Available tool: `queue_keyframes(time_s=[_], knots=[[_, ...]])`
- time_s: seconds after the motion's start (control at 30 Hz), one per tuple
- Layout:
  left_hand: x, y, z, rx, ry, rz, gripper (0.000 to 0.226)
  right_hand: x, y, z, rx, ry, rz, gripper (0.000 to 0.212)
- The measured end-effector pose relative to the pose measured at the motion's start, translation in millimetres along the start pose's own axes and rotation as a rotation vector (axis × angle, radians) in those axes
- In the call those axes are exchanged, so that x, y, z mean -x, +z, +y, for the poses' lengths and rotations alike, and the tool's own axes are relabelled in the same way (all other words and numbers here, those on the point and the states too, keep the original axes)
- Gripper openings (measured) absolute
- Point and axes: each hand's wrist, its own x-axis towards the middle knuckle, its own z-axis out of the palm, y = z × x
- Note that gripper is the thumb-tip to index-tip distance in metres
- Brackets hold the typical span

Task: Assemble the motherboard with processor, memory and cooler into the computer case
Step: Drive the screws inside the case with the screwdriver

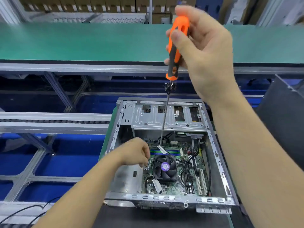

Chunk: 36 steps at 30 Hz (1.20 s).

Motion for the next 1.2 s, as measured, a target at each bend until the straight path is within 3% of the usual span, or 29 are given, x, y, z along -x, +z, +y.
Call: queue_keyframes(time_s=[0.1, 0.2, 0.27, 0.33, 0.43, 0.57, 0.63, 0.77, 0.83, 0.9, 1.07, 1.2], knots=[[5, -32, 14, 0.371, 0.025, 0.122, 0.014, -23, 3, -27, 0.207, -0.072, -0.007, 0.026], [2, -54, 23, 0.904, -0.006, 0.200, 0.015, -39, 2, -50, 0.398, -0.100, -0.050, 0.032], [-5, -62, 26, 1.063, -0.046, 0.274, 0.015, -42, 5, -56, 0.501, -0.133, -0.123, 0.022], [-15, -67, 23, 0.870, -0.098, 0.456, 0.015, -40, 6, -46, 0.622, -0.123, -0.214, 0.023], [-28, -65, 7, 0.195, -0.115, 0.791, 0.024, -23, -1, 1, 0.798, 0.071, -0.310, 0.029], [-39, -50, -24, -0.375, -0.077, 0.788, 0.025, 28, -24, 77, 0.994, 0.322, -0.340, 0.022], [-48, -45, -36, -0.583, -0.056, 0.754, 0.041, 56, -41, 110, 1.105, 0.396, -0.372, 0.027], [-61, -52, -45, -0.816, 0.049, 0.690, 0.087, 96, -71, 150, 1.199, 0.607, -0.464, 0.067], [-67, -55, -42, -0.906, 0.129, 0.584, 0.105, 110, -82, 163, 1.239, 0.650, -0.486, 0.087], [-74, -55, -37, -0.991, 0.149, 0.494, 0.104, 123, -89, 173, 1.304, 0.645, -0.495, 0.098], [-88, -44, -22, -1.026, 0.113, 0.465, 0.080, 135, -100, 187, 1.304, 0.651, -0.419, 0.106], [-90, -42, -25, -1.077, 0.139, 0.476, 0.078, 135, -105, 197, 1.246, 0.687, -0.417, 0.095]])
